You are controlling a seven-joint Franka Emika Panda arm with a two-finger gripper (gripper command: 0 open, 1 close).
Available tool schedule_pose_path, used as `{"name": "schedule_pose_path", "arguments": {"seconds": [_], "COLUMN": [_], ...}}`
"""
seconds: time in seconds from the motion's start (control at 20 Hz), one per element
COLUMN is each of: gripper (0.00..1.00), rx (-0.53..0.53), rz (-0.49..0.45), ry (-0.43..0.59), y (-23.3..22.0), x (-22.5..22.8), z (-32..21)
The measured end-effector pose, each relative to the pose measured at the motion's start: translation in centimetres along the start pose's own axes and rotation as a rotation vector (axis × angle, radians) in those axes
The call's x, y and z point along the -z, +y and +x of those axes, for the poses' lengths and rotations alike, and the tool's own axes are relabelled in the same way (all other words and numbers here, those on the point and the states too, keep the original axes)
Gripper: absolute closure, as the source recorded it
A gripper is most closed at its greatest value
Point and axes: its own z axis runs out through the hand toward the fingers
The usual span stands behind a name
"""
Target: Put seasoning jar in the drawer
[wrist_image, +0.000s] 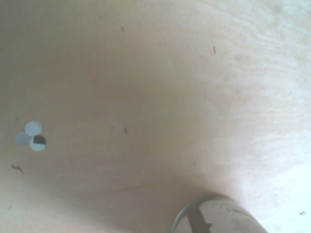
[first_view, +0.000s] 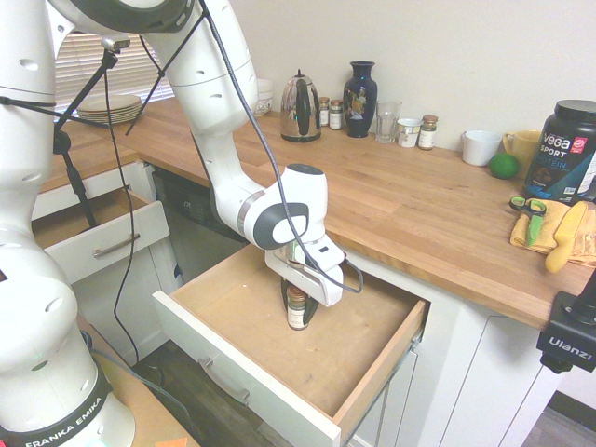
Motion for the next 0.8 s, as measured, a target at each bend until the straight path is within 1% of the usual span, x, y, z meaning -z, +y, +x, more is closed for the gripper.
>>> {"name": "schedule_pose_path", "arguments": {"seconds": [0.4, 0.6, 0.8], "gripper": [0.00, 0.00, 0.00], "rx": [-0.011, -0.014, -0.019], "rz": [0.018, 0.047, 0.083], "ry": [0.014, 0.028, 0.040], "y": [0.2, 0.0, 0.9], "x": [0.8, 3.3, 6.7], "z": [0.5, 0.7, 0.4]}}
